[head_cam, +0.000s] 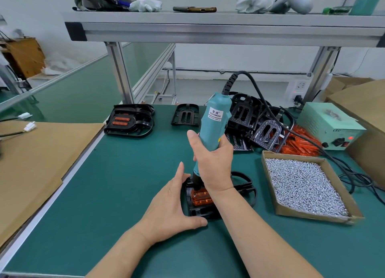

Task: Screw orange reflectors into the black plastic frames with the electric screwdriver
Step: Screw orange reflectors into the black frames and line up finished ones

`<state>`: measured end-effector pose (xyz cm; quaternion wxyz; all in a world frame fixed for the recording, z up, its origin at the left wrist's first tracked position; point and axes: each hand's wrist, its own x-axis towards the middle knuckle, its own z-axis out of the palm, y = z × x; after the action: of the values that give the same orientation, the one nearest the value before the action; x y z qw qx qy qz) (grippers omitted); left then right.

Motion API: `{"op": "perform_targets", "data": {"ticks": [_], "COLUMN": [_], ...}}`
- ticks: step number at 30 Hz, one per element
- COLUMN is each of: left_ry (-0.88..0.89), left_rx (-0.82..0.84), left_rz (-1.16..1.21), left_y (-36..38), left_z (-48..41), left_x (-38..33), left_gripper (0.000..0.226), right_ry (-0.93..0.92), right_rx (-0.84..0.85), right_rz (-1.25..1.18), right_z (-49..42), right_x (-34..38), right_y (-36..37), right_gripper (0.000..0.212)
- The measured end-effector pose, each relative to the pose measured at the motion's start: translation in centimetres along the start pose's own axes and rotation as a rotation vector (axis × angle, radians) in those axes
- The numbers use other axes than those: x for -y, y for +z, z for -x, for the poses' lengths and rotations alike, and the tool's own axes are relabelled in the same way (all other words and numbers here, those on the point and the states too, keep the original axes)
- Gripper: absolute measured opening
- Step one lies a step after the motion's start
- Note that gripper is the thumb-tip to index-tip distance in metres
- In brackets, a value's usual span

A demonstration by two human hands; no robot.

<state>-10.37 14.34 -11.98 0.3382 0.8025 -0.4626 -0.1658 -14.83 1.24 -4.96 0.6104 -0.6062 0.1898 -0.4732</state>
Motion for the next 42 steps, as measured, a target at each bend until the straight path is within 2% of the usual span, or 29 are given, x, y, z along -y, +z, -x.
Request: {"op": "perform_targets", "data": {"ticks": [13, 17, 22, 26, 31, 33, 37, 40, 42], "left_ry": [-0.009, 0.003, 0.003, 0.009, 0.012, 0.011, 0.005, 0.003, 0.001], "left_rx": [-0.009, -0.022, -0.023, -0.021, -0.022, -0.019, -0.026, -0.033, -0.035], "left_rz": [0.003, -0.001, -0.002, -0.008, -0.024, -0.032, -0.033, -0.027, -0.02], "left_y": [0.2, 0.2, 0.2, 0.1, 0.0, 0.1, 0.1, 0.1, 0.1], "left_z": [0.0, 0.0, 0.2, 0.2, 0.2, 0.2, 0.2, 0.2, 0.2], "left_x": [0.0, 0.1, 0.2, 0.3, 0.3, 0.3, 0.3, 0.3, 0.3], "left_gripper": [0.143, 0.14, 0.14, 0.14, 0.138, 0.137, 0.137, 0.136, 0.134], "right_ry": [-0.004, -0.081, -0.057, 0.069, 0.253, 0.297, 0.406, 0.526, 0.589], "right_rx": [-0.07, -0.202, -0.425, -0.625, -0.778, -0.795, -0.762, -0.733, -0.715], "right_rz": [-0.039, -0.173, -0.288, -0.296, -0.278, -0.234, -0.181, -0.228, -0.278], "right_z": [0.6, -0.4, -2.3, -2.2, -0.9, -0.7, -0.7, -0.7, -0.9], "right_x": [0.6, 2.8, 4.3, 3.2, 1.8, 1.6, 1.4, 1.5, 1.5], "right_y": [-0.9, -2.5, -6.8, -10.3, -14.8, -16.3, -18.5, -19.6, -20.2], "right_gripper": [0.03, 0.026, 0.027, 0.03, 0.022, 0.016, 0.023, 0.007, 0.01]}}
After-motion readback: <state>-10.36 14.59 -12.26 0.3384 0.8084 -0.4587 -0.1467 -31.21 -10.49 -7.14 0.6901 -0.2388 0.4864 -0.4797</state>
